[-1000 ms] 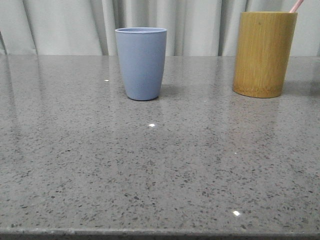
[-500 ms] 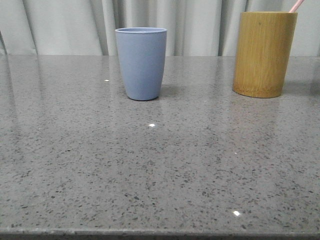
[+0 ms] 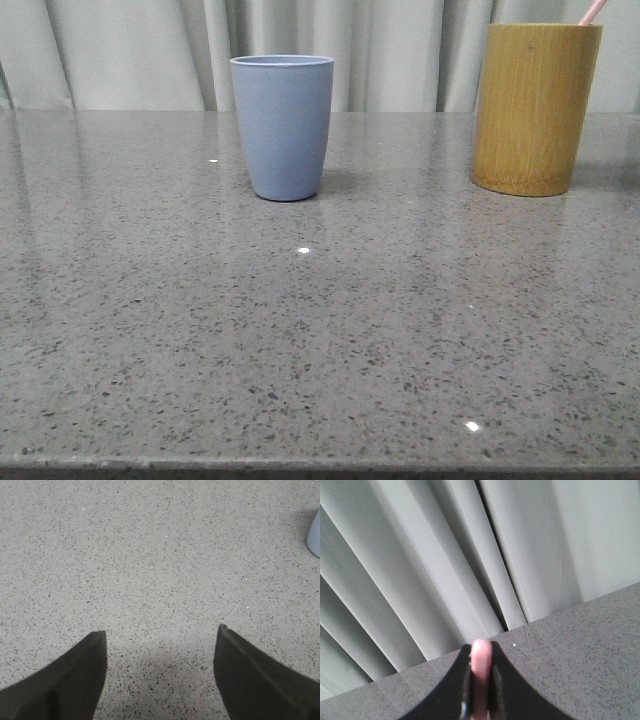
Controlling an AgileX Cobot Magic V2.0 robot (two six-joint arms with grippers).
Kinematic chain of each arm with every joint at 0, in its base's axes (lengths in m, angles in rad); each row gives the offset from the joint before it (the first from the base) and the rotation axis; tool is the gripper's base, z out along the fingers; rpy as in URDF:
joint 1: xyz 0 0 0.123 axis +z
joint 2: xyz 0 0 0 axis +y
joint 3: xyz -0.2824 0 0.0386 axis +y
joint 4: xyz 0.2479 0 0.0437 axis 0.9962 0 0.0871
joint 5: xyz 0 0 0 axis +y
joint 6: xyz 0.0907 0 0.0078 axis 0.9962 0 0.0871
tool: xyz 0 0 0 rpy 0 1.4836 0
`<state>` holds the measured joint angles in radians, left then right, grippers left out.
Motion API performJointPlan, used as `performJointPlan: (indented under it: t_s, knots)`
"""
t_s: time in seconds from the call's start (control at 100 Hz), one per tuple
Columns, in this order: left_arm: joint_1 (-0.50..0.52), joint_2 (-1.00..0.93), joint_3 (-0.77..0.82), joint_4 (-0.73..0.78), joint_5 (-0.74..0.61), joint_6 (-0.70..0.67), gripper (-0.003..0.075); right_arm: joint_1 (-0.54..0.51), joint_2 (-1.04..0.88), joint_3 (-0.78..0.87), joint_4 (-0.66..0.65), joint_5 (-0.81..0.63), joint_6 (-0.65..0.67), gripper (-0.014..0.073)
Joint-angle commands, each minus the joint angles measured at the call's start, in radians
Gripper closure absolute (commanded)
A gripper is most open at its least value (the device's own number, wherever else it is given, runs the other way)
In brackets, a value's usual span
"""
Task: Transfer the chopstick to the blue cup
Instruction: 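Carry the pink chopstick with the right gripper over the blue cup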
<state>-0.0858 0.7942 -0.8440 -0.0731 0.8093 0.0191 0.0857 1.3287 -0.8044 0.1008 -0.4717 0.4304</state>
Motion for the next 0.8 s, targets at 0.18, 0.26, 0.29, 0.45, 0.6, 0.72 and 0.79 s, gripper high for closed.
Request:
performJointPlan:
  t_s: [0.18,0.26,0.29,0.45,0.6,0.72,0.79]
  knots:
    - [0.003,-0.006,-0.025,-0.009,-0.068,-0.008,0.027,0.028,-0.03,-0.166,-0.064,-0.014,-0.001,0.0662]
    - [0.003,-0.006,-0.025,-0.009,-0.065,-0.008,0.027,0.033,-0.04,-0.23,-0.094,0.067,-0.001,0.0662]
    - [0.003,-0.006,-0.025,-0.009,-0.065,-0.008,0.027,0.033,-0.044,-0.263,-0.101,0.114,-0.001,0.0662]
    - [0.003,-0.006,-0.025,-0.009,-0.065,-0.008,0.027,0.034,-0.066,-0.432,-0.177,0.345,-0.001,0.0662]
    - [0.003,-0.006,-0.025,-0.009,-0.065,-0.008,0.027,0.034,-0.075,-0.579,-0.204,0.498,-0.001,0.0662]
    - [0.003,-0.006,-0.025,-0.011,-0.065,-0.008,0.027,0.044,-0.076,-0.659,-0.176,0.561,-0.001,0.0662]
    - [0.003,-0.006,-0.025,-0.011,-0.065,-0.008,0.027,0.072,-0.076,-0.68,-0.154,0.582,-0.001,0.0662]
